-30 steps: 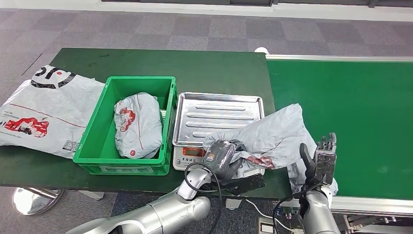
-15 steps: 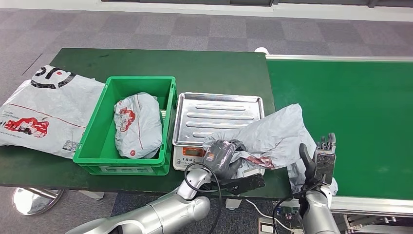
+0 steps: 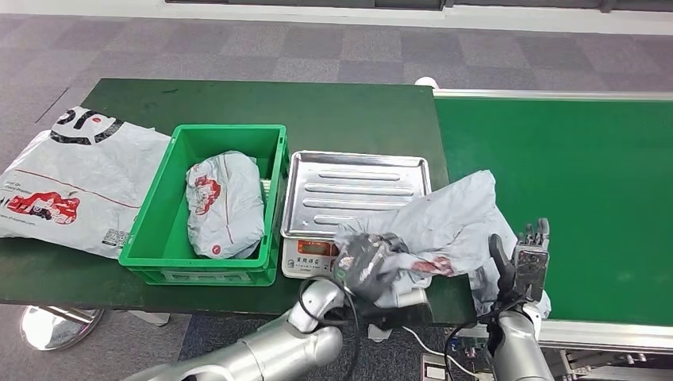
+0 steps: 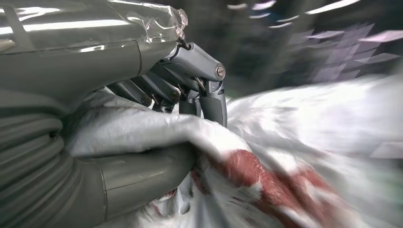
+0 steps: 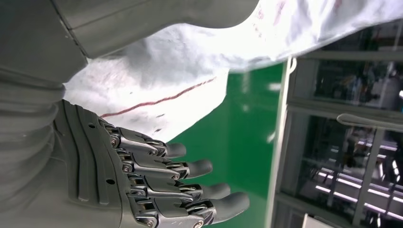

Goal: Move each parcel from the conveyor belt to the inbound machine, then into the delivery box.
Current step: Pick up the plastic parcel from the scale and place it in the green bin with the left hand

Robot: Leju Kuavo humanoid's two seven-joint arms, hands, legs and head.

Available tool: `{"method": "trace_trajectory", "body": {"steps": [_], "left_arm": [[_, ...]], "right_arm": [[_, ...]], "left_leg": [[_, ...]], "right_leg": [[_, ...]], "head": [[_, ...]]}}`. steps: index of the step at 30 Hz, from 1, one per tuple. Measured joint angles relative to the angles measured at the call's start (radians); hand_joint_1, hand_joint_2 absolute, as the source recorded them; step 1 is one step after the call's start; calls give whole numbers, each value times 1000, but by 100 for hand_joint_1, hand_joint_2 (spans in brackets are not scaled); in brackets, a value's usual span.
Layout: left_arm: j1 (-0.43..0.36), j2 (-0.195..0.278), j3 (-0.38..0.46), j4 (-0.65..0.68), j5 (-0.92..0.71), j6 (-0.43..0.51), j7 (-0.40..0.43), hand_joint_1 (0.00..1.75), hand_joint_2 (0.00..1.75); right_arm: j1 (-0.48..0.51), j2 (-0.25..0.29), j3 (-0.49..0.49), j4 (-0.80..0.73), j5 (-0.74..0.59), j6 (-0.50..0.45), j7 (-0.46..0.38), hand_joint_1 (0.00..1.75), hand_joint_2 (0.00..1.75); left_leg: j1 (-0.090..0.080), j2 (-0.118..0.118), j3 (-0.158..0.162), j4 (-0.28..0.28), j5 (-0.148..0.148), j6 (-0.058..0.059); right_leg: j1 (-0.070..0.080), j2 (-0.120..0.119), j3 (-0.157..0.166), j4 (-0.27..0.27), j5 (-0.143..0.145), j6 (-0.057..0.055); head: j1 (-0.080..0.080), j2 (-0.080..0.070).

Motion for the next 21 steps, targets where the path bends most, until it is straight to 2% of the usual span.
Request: {"method": "trace_trajectory", "body": {"steps": [2, 3, 4, 6, 9, 14, 21], "left_arm": [[51, 30, 137, -196, 11, 3, -235, 175, 175], [60, 43, 237, -283, 26, 4, -327, 175, 175], [63, 52, 345, -353, 36, 4, -376, 175, 175], [74, 60, 541, -455, 37, 4, -378, 175, 175], [94, 70, 708, -564, 29, 7, -345, 175, 175], [121, 72, 816, -657, 23, 6, -339, 175, 175], [134, 74, 864, -703, 23, 4, -339, 175, 175]], "right_arm": [[18, -5, 0, -11, -12, 2, 0, 0, 175], [25, -6, 0, -16, -14, 4, 0, 0, 175], [30, -7, 0, -19, -15, 6, 0, 0, 175], [38, -9, 0, -25, -17, 7, 0, 0, 175], [48, -14, 0, -32, -17, 6, 0, 0, 175], [48, -18, 0, -35, -16, 7, 0, 0, 175], [48, -18, 0, -39, -16, 7, 0, 0, 175]], "left_leg": [[0, 0, -3, 0, 0, -1], [0, 2, -4, 0, 0, -2], [0, 6, -2, 0, -2, -3], [0, 14, 2, 0, -6, -5], [2, 16, 3, -1, -4, -5], [4, 9, 1, 0, -2, -6], [3, 8, 1, 0, -2, -5]], "right_leg": [[0, 1, -3, 1, 0, 0], [0, 3, -5, 1, 1, 0], [0, 7, -5, 2, 1, -1], [0, 15, -5, 2, 1, -3], [3, 16, -4, 2, 1, -5], [4, 10, -3, 2, 0, -5], [3, 10, -2, 2, 0, -5]], "head": [[0, 0], [0, 0], [0, 0], [0, 0], [0, 0], [0, 0], [0, 0]]}}
